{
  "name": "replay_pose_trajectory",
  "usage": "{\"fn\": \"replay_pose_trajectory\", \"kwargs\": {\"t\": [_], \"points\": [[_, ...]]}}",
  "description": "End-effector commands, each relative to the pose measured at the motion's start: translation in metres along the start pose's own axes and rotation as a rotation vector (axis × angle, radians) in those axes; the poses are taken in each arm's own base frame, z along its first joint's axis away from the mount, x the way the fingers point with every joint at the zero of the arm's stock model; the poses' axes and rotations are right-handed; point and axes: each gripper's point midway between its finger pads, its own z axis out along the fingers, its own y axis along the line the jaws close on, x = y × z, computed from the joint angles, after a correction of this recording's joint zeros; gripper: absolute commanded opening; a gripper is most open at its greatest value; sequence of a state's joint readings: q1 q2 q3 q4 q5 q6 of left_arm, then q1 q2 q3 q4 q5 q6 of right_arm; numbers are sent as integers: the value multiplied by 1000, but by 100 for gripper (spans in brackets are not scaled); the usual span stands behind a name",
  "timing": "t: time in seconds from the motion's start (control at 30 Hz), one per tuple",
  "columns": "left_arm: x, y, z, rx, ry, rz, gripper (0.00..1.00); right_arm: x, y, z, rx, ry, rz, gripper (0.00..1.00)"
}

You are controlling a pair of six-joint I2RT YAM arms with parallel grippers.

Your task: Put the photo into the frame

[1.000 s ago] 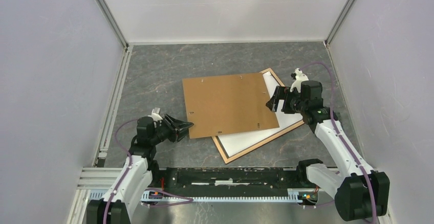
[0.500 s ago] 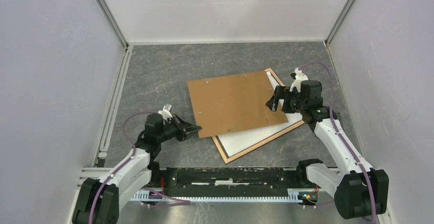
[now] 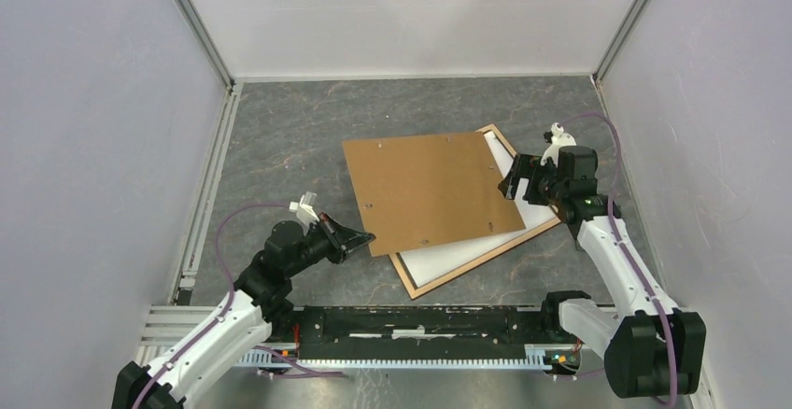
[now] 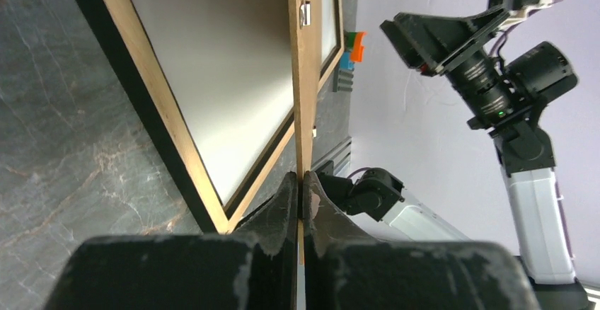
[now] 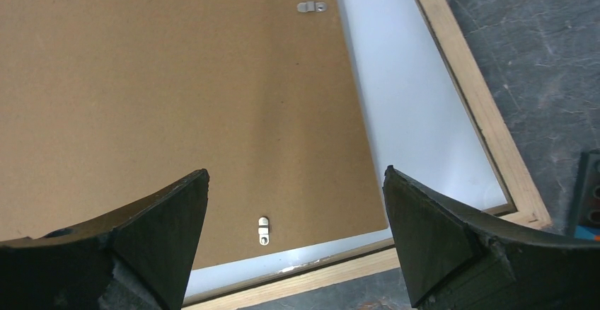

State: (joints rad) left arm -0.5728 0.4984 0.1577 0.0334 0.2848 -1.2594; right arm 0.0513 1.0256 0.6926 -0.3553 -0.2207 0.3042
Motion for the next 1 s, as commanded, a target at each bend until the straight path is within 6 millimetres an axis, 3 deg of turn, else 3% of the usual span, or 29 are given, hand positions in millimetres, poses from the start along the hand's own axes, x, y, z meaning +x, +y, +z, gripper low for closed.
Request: {"fn": "replay_pose_trajectory", "kwargs": {"t": [0.0, 0.3, 0.53, 0.67, 0.87, 0.97], "points": [[3, -36, 0, 50, -15, -27, 2, -32, -14, 0, 79, -82, -21, 98], [20, -57, 2, 51, -5, -50, 2, -30, -49, 33, 165, -26, 33, 98], [20, -39, 10, 29, -33, -69, 2, -47, -78, 53, 244, -42, 26, 98], [22, -31, 15, 5, -25, -49, 2, -55, -83, 66, 221, -61, 40, 98], [21, -24, 18, -10, -37, -52, 2, -53, -86, 94, 124, -37, 109, 98], [21, -22, 17, -11, -39, -52, 2, -43, -98, 110, 113, 24, 145, 98]]}}
